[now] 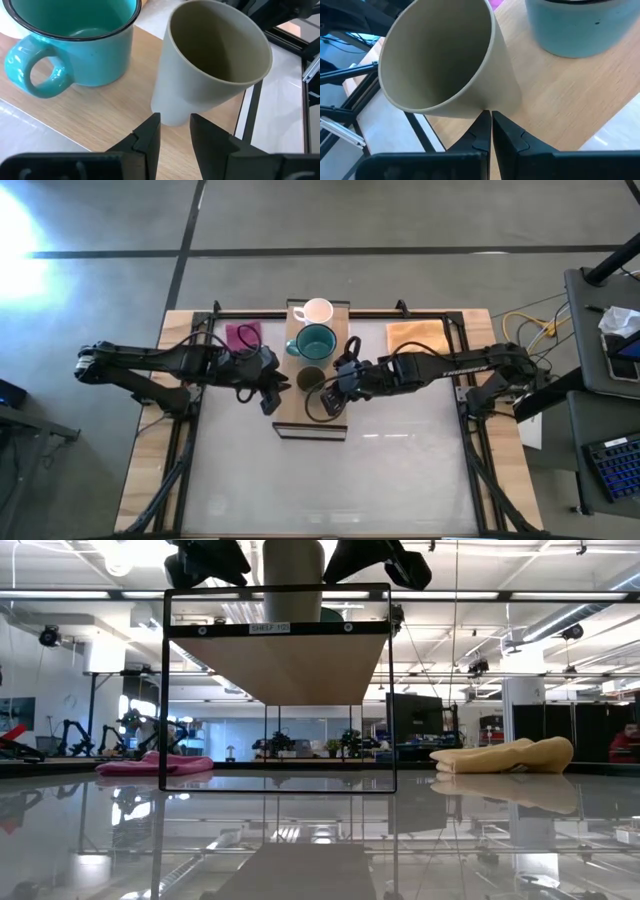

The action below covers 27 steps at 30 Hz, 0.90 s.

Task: Stack small to large cups/mugs on shelf
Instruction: Put the gray cup on the shelf, then return to Home Position

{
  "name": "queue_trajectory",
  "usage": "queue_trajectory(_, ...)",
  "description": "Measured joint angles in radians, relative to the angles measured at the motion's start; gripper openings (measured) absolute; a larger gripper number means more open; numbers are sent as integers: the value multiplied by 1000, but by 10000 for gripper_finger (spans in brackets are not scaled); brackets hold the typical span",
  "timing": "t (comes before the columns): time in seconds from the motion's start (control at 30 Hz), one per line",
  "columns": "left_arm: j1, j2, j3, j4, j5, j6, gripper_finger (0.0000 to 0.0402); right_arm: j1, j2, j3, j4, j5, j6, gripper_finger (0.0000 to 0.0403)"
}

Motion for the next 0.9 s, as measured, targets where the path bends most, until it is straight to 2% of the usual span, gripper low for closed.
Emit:
queue_trajectory(0.67, -1, -19, 6, -15, 4, 29, 91, -2, -24, -1, -69, 66, 15, 9)
queue_trajectory(0.83, -12, -97, 31, 10, 111, 56, 91, 0, -100, -1, -46, 72, -86, 9)
queue_trajectory(0.9, -23, -130, 31, 35, 121, 42, 91, 3, -143, -1, -33, 70, -91, 9)
